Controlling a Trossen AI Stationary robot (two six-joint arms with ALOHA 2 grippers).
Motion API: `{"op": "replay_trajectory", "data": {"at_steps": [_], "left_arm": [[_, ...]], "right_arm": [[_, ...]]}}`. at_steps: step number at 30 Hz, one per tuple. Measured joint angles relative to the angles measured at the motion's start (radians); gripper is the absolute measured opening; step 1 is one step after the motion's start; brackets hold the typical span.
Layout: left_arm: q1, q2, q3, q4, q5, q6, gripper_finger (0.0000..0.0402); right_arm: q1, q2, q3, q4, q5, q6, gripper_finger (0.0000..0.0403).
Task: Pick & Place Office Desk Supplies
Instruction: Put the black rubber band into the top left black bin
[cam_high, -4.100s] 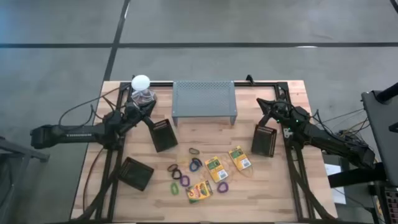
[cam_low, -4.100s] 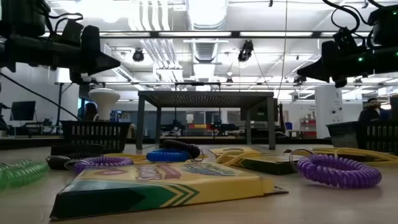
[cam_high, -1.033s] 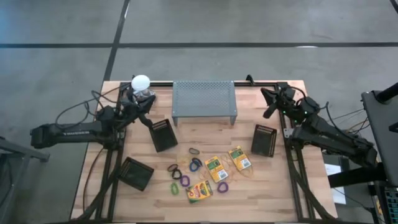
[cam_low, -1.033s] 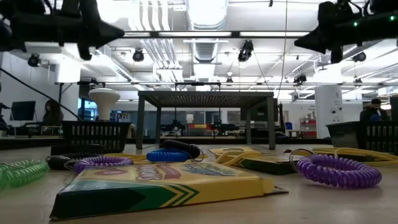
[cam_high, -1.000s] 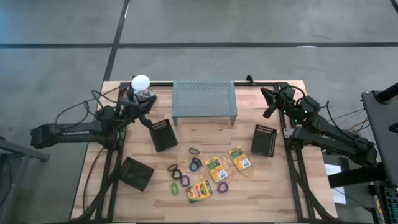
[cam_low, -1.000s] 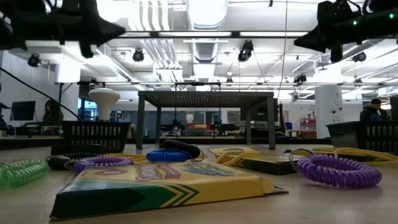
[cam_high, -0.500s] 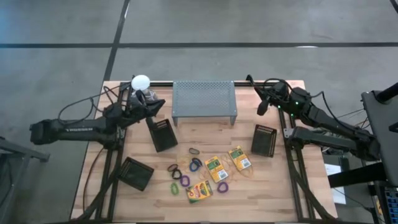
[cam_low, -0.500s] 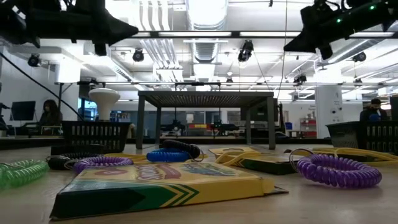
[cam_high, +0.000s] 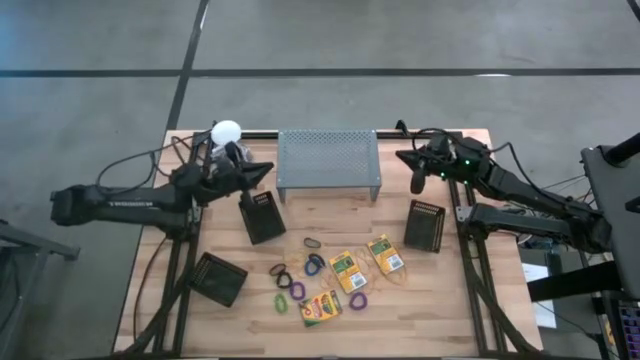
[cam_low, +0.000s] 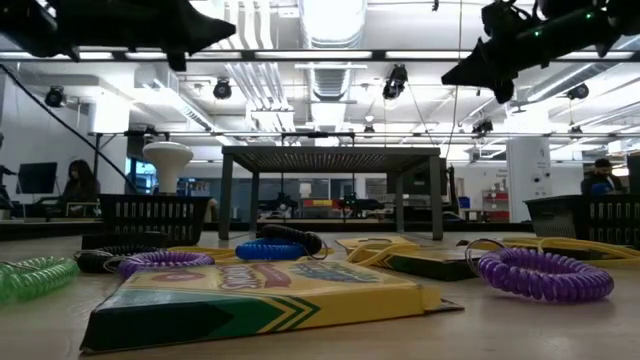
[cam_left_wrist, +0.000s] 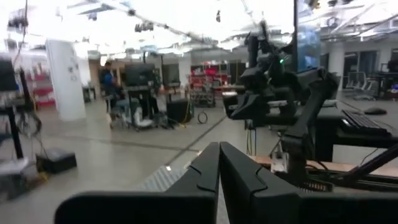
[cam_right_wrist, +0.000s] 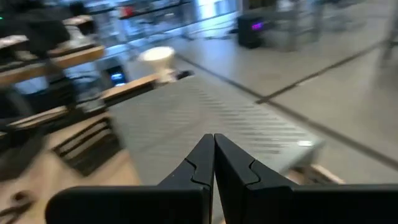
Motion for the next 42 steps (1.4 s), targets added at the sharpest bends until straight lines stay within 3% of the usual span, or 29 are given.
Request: {"op": "replay_trajectory", "data": {"at_steps": [8,15,29,34,38,42], "left_arm": [[-0.011,0.124,0.046,-0.002,-0.004,-0.151,0.0118],[-0.036,0.234,0.078,-0.006,0.111,-0.145,0.0198],[-0.147,0.365,0.097,-0.006,0.134,-0.129,0.0189],[-0.209,0.412,0.129,-0.018,0.057,-0.145,0.0190],[-0.230,0.457,0.202,-0.137,-0.001,-0.139,0.0191],[-0.237,0.526,0.327,-0.383,-0.021,-0.139,0.0191]], "right_arm": [[0.001,0.028,-0.001,-0.002,-0.008,0.014,0.0009],[0.001,0.037,-0.001,-0.007,-0.035,0.012,0.0033],[0.009,0.035,-0.003,-0.032,-0.071,0.001,0.0053],[0.032,0.036,0.012,-0.091,-0.071,0.001,0.0090],[0.050,0.037,0.017,-0.132,-0.072,0.001,0.0124],[0.076,0.037,0.020,-0.159,-0.073,0.002,0.0153]]}}
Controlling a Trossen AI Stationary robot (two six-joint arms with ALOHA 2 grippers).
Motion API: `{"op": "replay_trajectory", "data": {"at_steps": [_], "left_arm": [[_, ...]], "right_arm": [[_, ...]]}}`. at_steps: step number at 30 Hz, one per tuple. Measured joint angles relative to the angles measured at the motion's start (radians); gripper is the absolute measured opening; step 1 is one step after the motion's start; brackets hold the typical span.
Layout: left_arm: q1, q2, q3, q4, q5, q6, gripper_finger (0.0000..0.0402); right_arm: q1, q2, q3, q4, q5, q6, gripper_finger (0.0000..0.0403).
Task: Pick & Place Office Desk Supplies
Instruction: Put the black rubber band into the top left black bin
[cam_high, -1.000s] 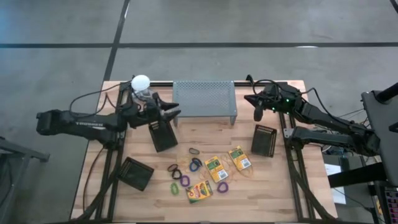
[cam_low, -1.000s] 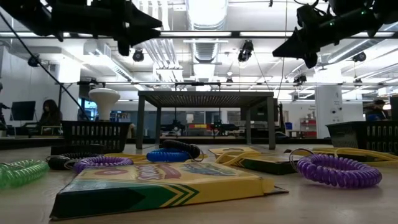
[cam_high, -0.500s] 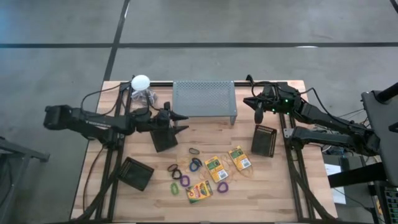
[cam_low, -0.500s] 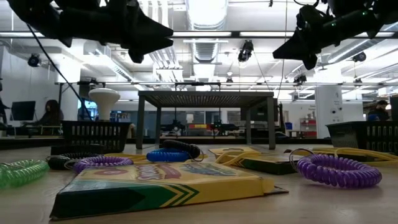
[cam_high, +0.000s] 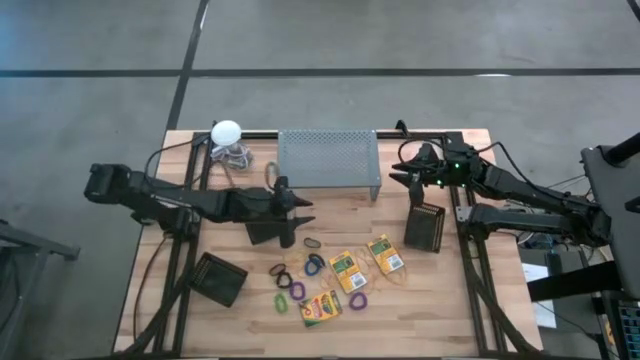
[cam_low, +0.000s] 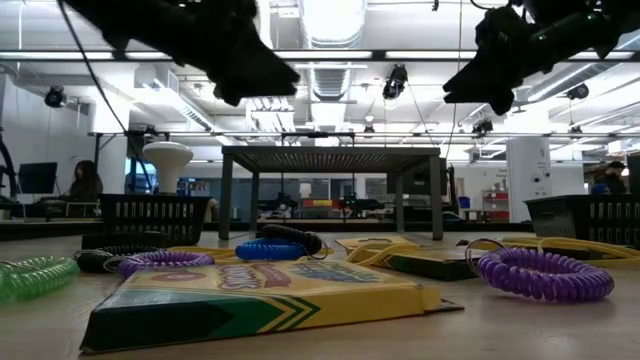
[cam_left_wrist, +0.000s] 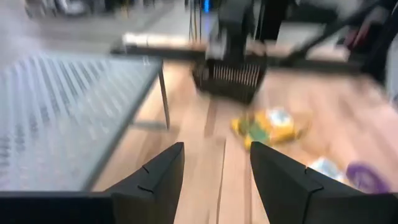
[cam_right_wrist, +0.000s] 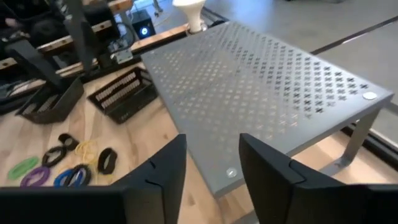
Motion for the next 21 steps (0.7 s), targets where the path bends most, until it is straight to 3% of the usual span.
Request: {"op": "replay_trajectory", "data": {"at_steps": [9,21], "left_arm": [[-0.013,0.192,0.281,-0.558,0.002,-0.010,0.0191],[-0.086,0.374,0.300,-0.567,-0.007,-0.004,0.0189]], "right_arm": [[0.100,0.000,0.000,-0.023,-0.102,0.065,0.0181],[0.220,0.031,0.000,-0.021,-0.094,0.078,0.0182]]}}
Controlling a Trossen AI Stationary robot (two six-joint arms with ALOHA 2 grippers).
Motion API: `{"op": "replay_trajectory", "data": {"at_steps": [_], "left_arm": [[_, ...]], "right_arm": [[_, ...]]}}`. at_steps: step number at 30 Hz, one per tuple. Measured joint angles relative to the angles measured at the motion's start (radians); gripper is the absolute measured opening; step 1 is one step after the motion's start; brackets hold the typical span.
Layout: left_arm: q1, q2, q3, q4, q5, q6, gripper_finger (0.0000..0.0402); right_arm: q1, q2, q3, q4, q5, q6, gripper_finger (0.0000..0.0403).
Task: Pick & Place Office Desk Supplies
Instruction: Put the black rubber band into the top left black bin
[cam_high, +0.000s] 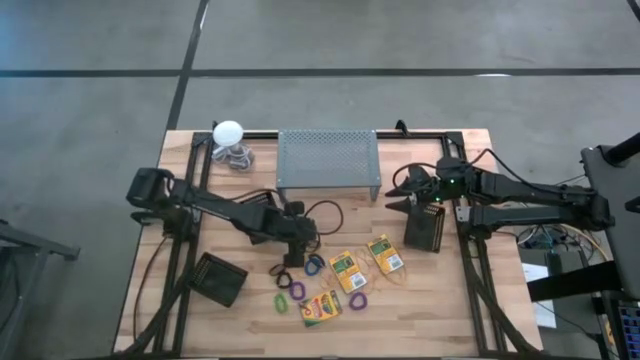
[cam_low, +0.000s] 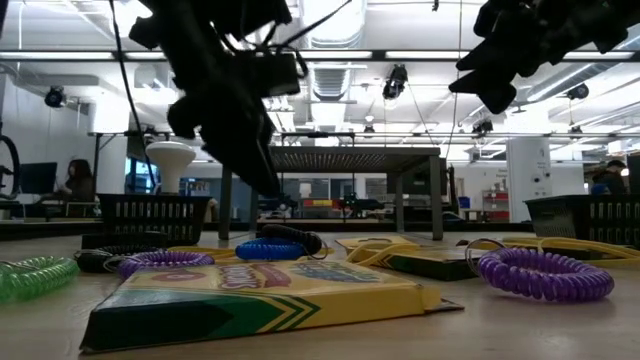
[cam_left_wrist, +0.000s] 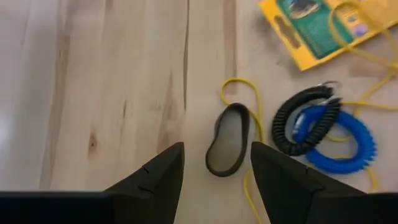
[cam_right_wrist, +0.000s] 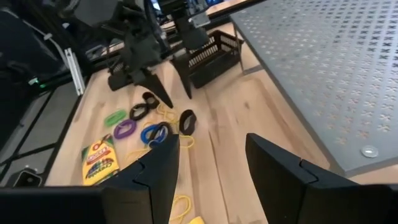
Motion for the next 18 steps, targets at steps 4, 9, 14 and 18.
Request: {"op": "replay_trajectory", "data": {"at_steps": [4,9,14,18], "left_arm": [[0.001,0.047,0.000,0.034,-0.017,0.000,0.0188],[0.002,0.110,0.000,0.074,-0.016,0.023,0.0188],[0.002,0.131,0.003,0.081,-0.071,0.028,0.0188],[0.003,0.128,0.002,0.082,-0.078,0.031,0.0188]], "right_arm": [[0.004,0.015,0.000,0.000,0.000,-0.008,0.0182],[0.004,0.045,0.000,0.000,0.001,-0.041,0.0182],[0.004,0.071,-0.002,0.000,0.003,-0.054,0.0182],[0.004,0.088,-0.002,0.001,0.003,-0.064,0.0182]]}}
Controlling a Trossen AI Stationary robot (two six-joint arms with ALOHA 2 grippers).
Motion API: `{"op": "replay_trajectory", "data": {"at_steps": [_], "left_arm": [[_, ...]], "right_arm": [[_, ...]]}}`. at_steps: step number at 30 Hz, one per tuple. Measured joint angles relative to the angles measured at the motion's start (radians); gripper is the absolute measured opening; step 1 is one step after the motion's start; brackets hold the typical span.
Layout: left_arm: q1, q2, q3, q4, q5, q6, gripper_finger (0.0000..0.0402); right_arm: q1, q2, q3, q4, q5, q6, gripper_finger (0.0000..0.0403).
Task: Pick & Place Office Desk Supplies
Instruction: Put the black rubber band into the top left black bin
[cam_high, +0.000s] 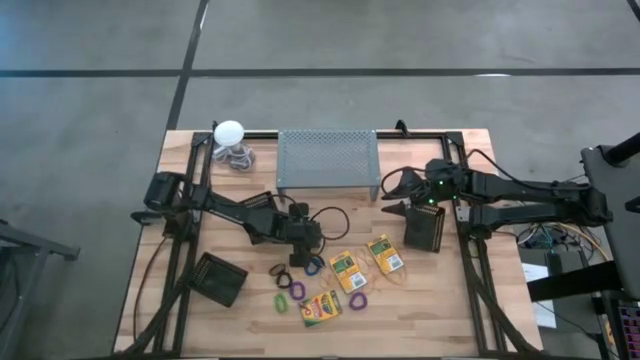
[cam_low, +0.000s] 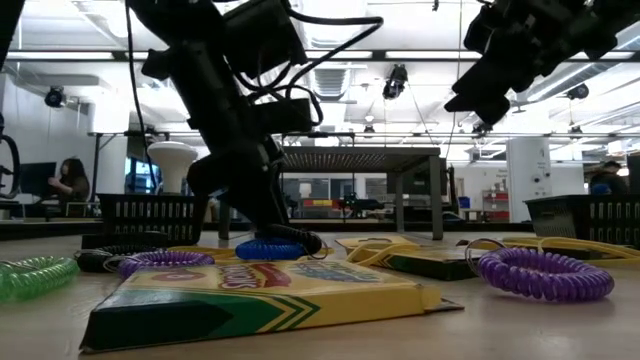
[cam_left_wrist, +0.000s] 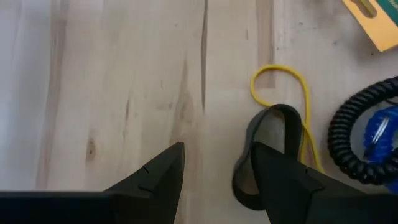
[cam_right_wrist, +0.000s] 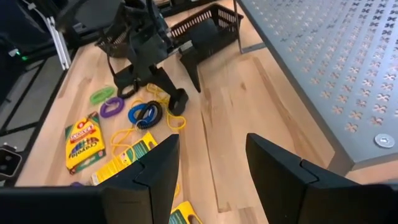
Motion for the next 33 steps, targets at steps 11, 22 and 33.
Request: {"op": "replay_trajectory", "data": {"at_steps": [11,22,33], "left_arm": [[0.000,0.018,-0.003,0.000,0.043,-0.008,0.0159],[-0.001,0.013,0.028,-0.003,0.046,-0.003,0.0010],[-0.025,-0.222,0.119,-0.314,-0.009,-0.026,0.0004]], "right_arm": [[0.000,0.030,0.000,0.004,0.000,-0.004,0.0182],[0.000,0.031,0.000,0.004,0.000,-0.004,0.0179],[0.000,0.030,0.000,-0.002,-0.001,0.000,0.0166]]}}
